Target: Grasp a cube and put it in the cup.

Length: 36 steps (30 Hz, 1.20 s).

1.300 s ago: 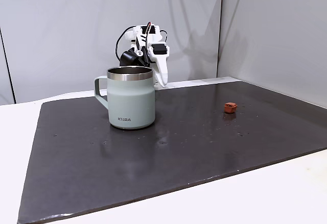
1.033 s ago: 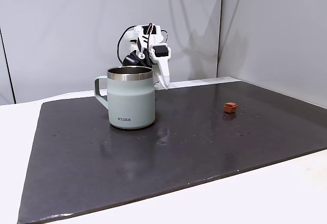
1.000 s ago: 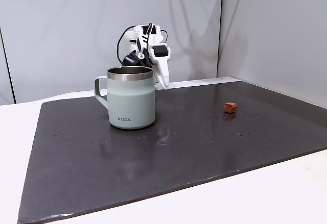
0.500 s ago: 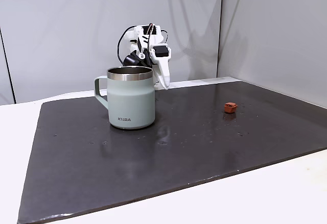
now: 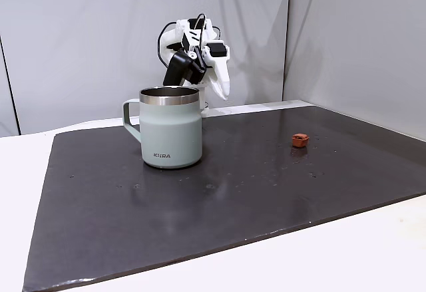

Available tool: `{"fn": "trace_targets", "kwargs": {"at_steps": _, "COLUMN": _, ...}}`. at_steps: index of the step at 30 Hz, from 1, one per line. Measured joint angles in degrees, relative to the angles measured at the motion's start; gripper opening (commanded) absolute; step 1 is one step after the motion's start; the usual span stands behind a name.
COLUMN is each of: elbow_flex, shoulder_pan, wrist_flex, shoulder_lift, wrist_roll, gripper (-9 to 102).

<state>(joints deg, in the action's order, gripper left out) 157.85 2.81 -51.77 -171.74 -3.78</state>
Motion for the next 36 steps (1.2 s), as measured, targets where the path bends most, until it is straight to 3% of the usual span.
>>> {"fn": "trace_targets", "kwargs": {"at_steps": 13, "elbow_flex": -33.75, "shoulder_pan": 5.1, "wrist_flex": -2.72, "shoulder_lift": 35.86, "wrist_roll": 5.36, "gripper": 0}}
{"fn": "trace_targets", "kwargs": {"at_steps": 36, "elbow_flex": -85.34, "shoulder_pan": 15.56, "wrist_flex": -23.64, "shoulder_lift": 84.99, "wrist_roll": 9.14, "gripper": 0}}
